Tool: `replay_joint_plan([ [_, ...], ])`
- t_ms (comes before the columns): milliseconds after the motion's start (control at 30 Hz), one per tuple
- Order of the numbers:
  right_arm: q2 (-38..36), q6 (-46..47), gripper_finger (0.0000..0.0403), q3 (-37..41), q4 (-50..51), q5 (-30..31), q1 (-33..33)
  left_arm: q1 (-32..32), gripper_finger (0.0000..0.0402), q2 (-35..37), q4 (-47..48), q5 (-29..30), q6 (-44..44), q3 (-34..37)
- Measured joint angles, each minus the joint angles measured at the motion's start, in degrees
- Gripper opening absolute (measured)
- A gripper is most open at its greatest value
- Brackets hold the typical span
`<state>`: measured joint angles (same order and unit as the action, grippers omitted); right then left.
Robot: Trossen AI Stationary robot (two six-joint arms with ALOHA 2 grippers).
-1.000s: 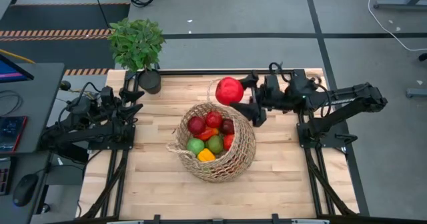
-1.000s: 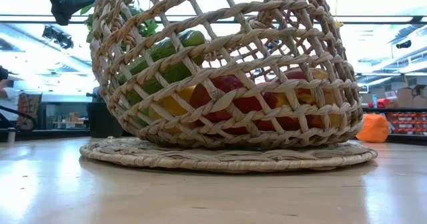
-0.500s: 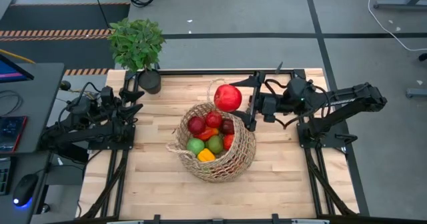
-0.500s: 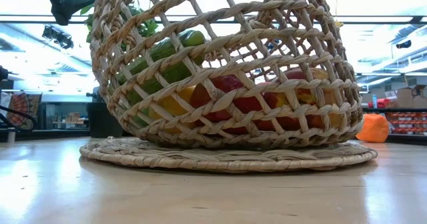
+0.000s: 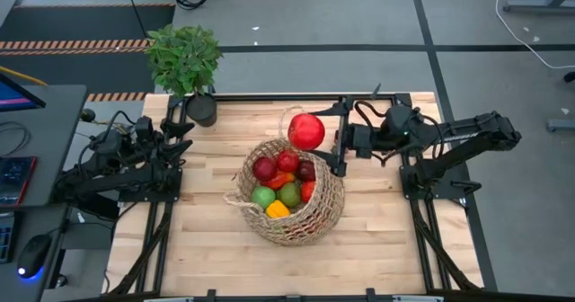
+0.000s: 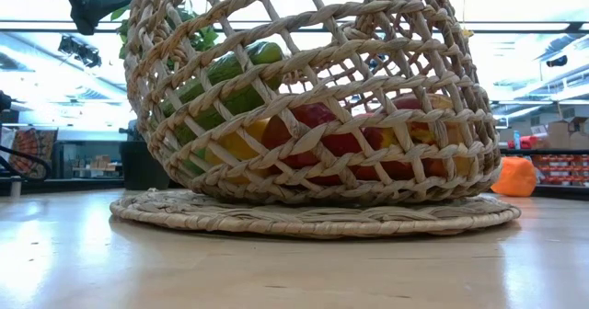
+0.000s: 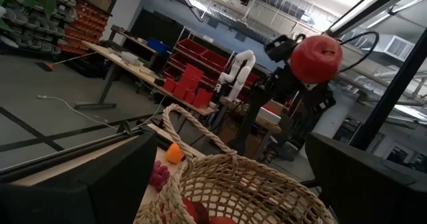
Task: Build produce basket
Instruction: Put the red apple into the brown basket
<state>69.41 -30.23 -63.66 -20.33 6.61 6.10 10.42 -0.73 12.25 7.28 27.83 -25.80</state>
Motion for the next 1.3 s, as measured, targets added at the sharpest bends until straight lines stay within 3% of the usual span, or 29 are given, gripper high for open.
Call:
replay_joint_plan([
  [167, 0.0, 22.5, 0.0376, 0.0, 3.9, 5.1, -1.5, 0.0, 0.0390, 0.0, 0.0, 0.0, 0.0, 0.0],
  [400, 0.0, 75.9, 0.0376, 0.0, 12.6, 20.6, -3.3, 0.0, 0.0390, 0.0, 0.0, 0.0, 0.0, 0.0],
  [500, 0.0, 96.5, 0.0376, 0.0, 18.9, 20.5, -4.2, 0.0, 0.0390, 0.0, 0.0, 0.0, 0.0, 0.0],
  [633, 0.0, 112.0, 0.0380, 0.0, 26.4, 14.7, -5.5, 0.0, 0.0390, 0.0, 0.0, 0.0, 0.0, 0.0],
  [833, 0.0, 115.1, 0.0385, 0.0, 27.6, 12.9, -5.9, 0.0, 0.0390, 0.0, 0.0, 0.0, 0.0, 0.0],
  [1300, 0.0, 99.0, 0.0386, 0.0, 25.1, 13.2, -5.9, 0.0, 0.0390, 0.0, 0.0, 0.0, 0.0, 0.0],
])
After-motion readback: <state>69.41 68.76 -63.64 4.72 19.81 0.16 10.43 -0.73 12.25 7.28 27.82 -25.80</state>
